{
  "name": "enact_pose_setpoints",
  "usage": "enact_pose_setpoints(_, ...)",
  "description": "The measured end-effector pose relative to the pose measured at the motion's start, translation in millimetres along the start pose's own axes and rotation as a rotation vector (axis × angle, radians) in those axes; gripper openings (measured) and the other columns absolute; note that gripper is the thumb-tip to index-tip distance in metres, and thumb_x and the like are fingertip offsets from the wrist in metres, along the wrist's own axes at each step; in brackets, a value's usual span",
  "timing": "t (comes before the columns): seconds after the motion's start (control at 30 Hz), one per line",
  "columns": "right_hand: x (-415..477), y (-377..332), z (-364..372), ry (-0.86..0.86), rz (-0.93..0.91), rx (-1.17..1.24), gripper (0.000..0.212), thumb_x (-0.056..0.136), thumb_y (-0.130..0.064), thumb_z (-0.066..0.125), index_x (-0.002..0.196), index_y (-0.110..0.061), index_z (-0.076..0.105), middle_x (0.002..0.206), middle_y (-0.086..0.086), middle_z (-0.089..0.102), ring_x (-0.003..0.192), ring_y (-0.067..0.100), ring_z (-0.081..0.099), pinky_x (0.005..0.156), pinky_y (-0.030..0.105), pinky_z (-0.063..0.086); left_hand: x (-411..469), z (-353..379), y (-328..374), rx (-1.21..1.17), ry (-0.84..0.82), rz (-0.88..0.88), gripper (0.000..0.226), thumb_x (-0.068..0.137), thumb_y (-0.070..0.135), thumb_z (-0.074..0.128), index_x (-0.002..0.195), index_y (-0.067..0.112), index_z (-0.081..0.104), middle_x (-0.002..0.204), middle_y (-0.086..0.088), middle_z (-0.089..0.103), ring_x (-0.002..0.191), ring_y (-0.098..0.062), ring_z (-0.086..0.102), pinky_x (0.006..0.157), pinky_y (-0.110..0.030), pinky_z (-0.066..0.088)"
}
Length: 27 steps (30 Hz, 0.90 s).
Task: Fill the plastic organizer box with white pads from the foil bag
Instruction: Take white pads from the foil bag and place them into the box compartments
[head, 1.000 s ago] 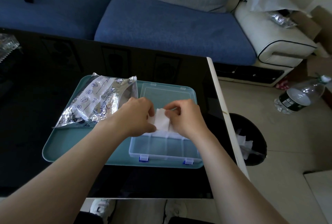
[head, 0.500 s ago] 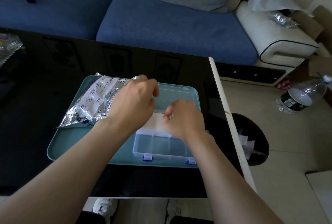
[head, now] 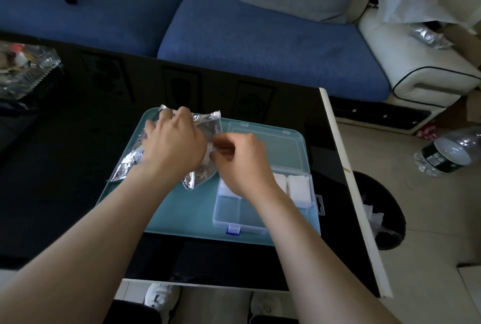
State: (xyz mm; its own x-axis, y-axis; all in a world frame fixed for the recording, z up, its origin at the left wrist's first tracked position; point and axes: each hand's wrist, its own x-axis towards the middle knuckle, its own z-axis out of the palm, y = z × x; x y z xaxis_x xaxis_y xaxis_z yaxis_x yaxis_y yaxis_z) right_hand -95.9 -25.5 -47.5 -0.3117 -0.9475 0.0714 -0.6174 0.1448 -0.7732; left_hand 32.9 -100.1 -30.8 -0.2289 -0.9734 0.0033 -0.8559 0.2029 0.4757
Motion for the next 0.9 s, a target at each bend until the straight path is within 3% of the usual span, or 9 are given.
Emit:
enact_pose_setpoints(0.1,3.0,-2.5,10.5,-0.053,0.045,0.020,0.032,0.085,-0.015,0.082,0.112,-0.001,0.074,0.103,0.015,0.078,0.099,0.029,0.073,0.094,0.046,0.060,5.7,-1.0,-9.2,-0.024,0.020,0.000,0.028,0.101,0.015,0.045,0.122,0.005,0.061,0.127,-0.023,0.061,0.113,-0.047,0.057,0.090,-0.046,0.046)
enact_pose_setpoints(0.2,2.4,-4.6,19.6,-0.156,0.076,0.000,0.051,0.083,-0.021,0.087,0.131,-0.008,0.072,0.114,0.006,0.077,0.102,0.017,0.073,0.098,0.038,0.059,7.5,-6.8,-16.4,-0.036,-0.015,-0.026,0.017,0.098,0.004,0.047,0.108,0.002,0.060,0.110,-0.020,0.061,0.094,-0.039,0.053,0.077,-0.040,0.038)
enact_pose_setpoints(0.27,2.2,-5.3,24.3,-0.192,0.052,-0.036,0.051,0.087,-0.019,0.082,0.135,-0.009,0.070,0.119,0.005,0.076,0.105,0.016,0.073,0.099,0.036,0.059,8.9,-10.8,-19.7,-0.038,-0.086,-0.073,0.007,0.093,0.001,0.048,0.094,0.005,0.054,0.102,-0.019,0.055,0.085,-0.033,0.046,0.075,-0.039,0.037)
enact_pose_setpoints(0.33,1.6,-9.9,25.5,-0.205,0.021,-0.078,0.046,0.090,-0.020,0.079,0.133,-0.007,0.070,0.119,0.007,0.077,0.106,0.022,0.072,0.099,0.038,0.058,10.8,-12.6,-22.4,-0.045,-0.133,-0.083,0.014,0.091,0.000,0.048,0.081,0.009,0.045,0.100,-0.019,0.055,0.073,-0.026,0.042,0.071,-0.037,0.036)
enact_pose_setpoints(0.47,8.0,-15.5,22.0,-0.332,0.079,-0.069,0.046,0.094,-0.030,0.077,0.136,-0.014,0.069,0.126,0.001,0.074,0.113,0.019,0.070,0.102,0.036,0.056,13.7,-13.5,-27.2,-0.033,-0.159,-0.084,0.005,0.091,0.001,0.048,0.091,0.005,0.051,0.107,-0.022,0.058,0.071,-0.023,0.044,0.062,-0.034,0.034)
enact_pose_setpoints(0.6,12.0,-15.7,19.9,-0.544,0.060,-0.021,0.024,0.093,-0.016,0.071,0.114,-0.027,0.076,0.103,-0.008,0.078,0.096,0.011,0.074,0.094,0.034,0.060,14.7,-10.4,-31.8,-0.010,-0.166,-0.070,0.017,0.092,0.004,0.051,0.108,0.002,0.052,0.119,-0.024,0.057,0.089,-0.032,0.046,0.074,-0.038,0.037)
enact_pose_setpoints(0.73,6.8,-20.3,30.8,-0.527,-0.052,-0.137,0.009,0.084,-0.007,0.067,0.088,-0.016,0.068,0.079,-0.002,0.070,0.075,0.022,0.063,0.078,0.045,0.057,16.7,-9.6,-34.5,-0.024,-0.207,-0.045,0.020,0.090,0.004,0.049,0.110,0.000,0.054,0.112,-0.023,0.056,0.089,-0.033,0.049,0.071,-0.038,0.039)
enact_pose_setpoints(0.83,6.6,-17.1,39.6,-0.427,-0.053,-0.123,0.035,0.084,-0.003,0.058,0.062,-0.028,0.051,0.058,-0.008,0.053,0.057,0.012,0.045,0.055,0.028,0.041,19.4,-9.9,-38.1,-0.011,-0.191,-0.027,0.016,0.090,0.004,0.048,0.105,0.004,0.055,0.109,-0.019,0.057,0.078,-0.026,0.047,0.063,-0.032,0.036)
enact_pose_setpoints(0.9,8.6,-13.9,41.6,-0.411,-0.050,-0.112,0.039,0.085,0.002,0.051,0.058,-0.027,0.045,0.054,-0.008,0.044,0.054,0.012,0.036,0.050,0.024,0.031,21.3,-9.3,-42.1,-0.014,-0.184,-0.015,0.020,0.091,0.003,0.047,0.108,0.006,0.057,0.109,-0.019,0.058,0.071,-0.020,0.043,0.055,-0.029,0.031)
